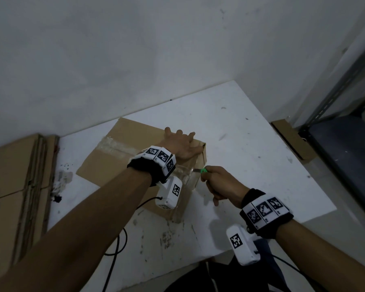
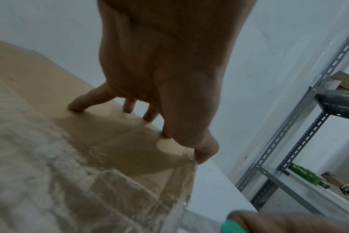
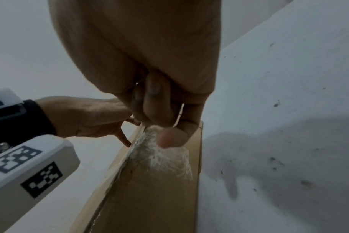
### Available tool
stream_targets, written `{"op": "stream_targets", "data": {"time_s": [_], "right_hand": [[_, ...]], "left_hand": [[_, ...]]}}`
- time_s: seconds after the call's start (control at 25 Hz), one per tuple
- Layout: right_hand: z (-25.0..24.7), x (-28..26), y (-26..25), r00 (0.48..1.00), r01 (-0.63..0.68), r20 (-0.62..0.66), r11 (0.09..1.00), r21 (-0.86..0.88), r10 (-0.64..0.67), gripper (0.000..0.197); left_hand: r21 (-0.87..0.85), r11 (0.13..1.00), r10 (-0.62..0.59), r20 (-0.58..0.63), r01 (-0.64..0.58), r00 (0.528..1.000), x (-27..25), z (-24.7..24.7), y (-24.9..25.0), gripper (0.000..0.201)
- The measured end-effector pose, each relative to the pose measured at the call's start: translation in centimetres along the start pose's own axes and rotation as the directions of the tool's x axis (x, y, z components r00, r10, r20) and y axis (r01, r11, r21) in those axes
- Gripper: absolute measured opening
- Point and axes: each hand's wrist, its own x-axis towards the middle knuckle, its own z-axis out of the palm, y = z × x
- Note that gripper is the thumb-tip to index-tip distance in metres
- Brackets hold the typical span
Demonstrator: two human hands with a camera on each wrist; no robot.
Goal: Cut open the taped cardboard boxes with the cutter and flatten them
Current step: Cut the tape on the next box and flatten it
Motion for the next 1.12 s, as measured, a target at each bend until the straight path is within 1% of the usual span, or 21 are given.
{"op": "stream_targets", "data": {"time_s": [0.12,0.28,0.44,0.6,0.72,0.8,0.84,0.88,0.92,0.96,1.0,1.04,1.12], "right_hand": [[0.4,-0.7,0.8,0.994,-0.018,0.105,0.999,-0.050,0.024,0.018],[0.7,-0.9,1.0,0.995,-0.013,0.098,0.998,-0.054,0.018,0.019],[1.4,-1.8,1.8,0.989,-0.027,0.146,0.999,-0.024,0.030,0.020],[1.9,-2.6,2.4,0.972,-0.049,0.228,0.999,-0.017,0.052,0.021],[1.4,-2.7,2.1,0.965,-0.043,0.254,0.997,-0.065,0.058,0.022],[1.1,-2.7,1.8,0.969,-0.041,0.243,0.998,-0.051,0.052,0.020],[1.0,-2.7,1.7,0.971,-0.035,0.235,0.999,-0.029,0.041,0.018],[0.9,-2.8,1.6,0.974,-0.032,0.225,0.999,-0.005,0.033,0.016],[0.9,-2.9,1.5,0.978,-0.034,0.205,0.999,0.015,0.031,0.016],[0.9,-2.9,1.7,0.984,-0.040,0.175,0.999,0.032,0.033,0.016],[1.0,-2.9,1.8,0.991,-0.047,0.126,0.998,0.050,0.040,0.015],[0.9,-2.8,1.9,0.997,-0.057,0.056,0.996,0.067,0.053,0.014],[0.8,-2.7,2.0,0.995,-0.056,-0.081,0.996,0.064,0.061,0.017]], "left_hand": [[-0.003,1.000,0.007,0.010,-0.007,1.000,0.1,0.1,0.0,0.075],[0.025,1.000,0.009,0.021,-0.009,1.000,0.3,0.0,-0.2,0.073],[0.054,0.998,0.029,0.015,-0.030,0.999,0.6,-0.2,-0.2,0.069],[0.037,0.998,0.041,0.015,-0.041,0.999,1.1,0.4,-0.8,0.074],[-0.047,0.997,0.068,-0.007,-0.068,0.998,1.3,1.2,-1.0,0.084],[-0.198,0.974,0.099,-0.054,-0.108,0.994,0.3,2.2,-1.5,0.096],[-0.297,0.944,0.122,-0.093,-0.145,0.988,-0.6,3.0,-2.1,0.102],[-0.380,0.903,0.156,-0.140,-0.199,0.978,-1.8,4.0,-2.9,0.107],[-0.423,0.866,0.201,-0.196,-0.268,0.960,-3.3,5.0,-3.9,0.110],[-0.403,0.850,0.251,-0.253,-0.338,0.934,-4.7,6.2,-5.0,0.111],[-0.342,0.853,0.306,-0.284,-0.394,0.909,-6.0,7.3,-6.2,0.113],[-0.266,0.864,0.353,-0.284,-0.427,0.891,-7.1,8.3,-7.1,0.116],[-0.147,0.885,0.399,-0.252,-0.442,0.882,-8.1,9.7,-8.3,0.125]]}}
